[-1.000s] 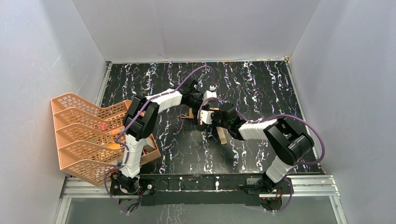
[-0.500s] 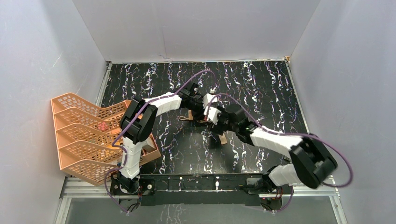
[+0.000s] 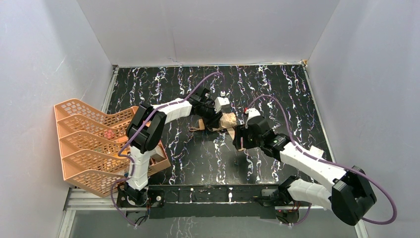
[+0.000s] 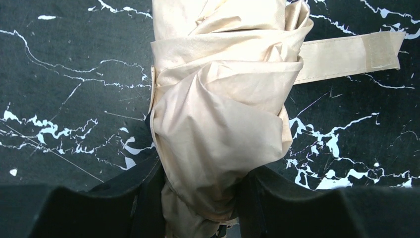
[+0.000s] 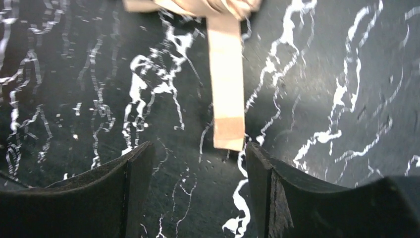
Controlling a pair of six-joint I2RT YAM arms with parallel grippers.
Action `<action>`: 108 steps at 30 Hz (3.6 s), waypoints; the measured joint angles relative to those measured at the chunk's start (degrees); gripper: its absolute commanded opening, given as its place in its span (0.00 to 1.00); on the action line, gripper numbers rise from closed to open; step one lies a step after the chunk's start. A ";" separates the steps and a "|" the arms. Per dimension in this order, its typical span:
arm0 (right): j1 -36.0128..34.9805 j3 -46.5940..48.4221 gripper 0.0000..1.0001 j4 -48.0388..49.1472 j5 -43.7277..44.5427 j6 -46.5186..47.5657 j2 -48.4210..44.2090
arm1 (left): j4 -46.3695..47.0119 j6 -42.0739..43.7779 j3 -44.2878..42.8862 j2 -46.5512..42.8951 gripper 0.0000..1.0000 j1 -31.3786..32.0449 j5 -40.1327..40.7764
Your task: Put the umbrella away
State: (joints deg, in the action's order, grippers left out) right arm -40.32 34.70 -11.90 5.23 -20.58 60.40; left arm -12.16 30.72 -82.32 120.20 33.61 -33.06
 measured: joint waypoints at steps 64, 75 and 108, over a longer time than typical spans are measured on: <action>-19.52 12.52 0.00 -2.69 13.79 -16.79 30.16 | -7.10 -11.50 -3.23 0.48 0.00 0.00 3.48; -26.51 9.09 0.00 -2.86 15.32 -25.40 26.62 | -11.69 -13.86 -2.32 -0.52 0.00 0.09 1.09; 11.43 0.50 0.83 1.60 7.54 -1.11 1.07 | 36.02 4.09 41.97 -24.90 0.00 15.06 33.40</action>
State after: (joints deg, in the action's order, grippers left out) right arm -28.88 35.20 -10.31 12.78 -21.69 61.47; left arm 23.86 34.81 -40.36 95.31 48.66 0.34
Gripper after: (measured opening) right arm 0.726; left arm 0.407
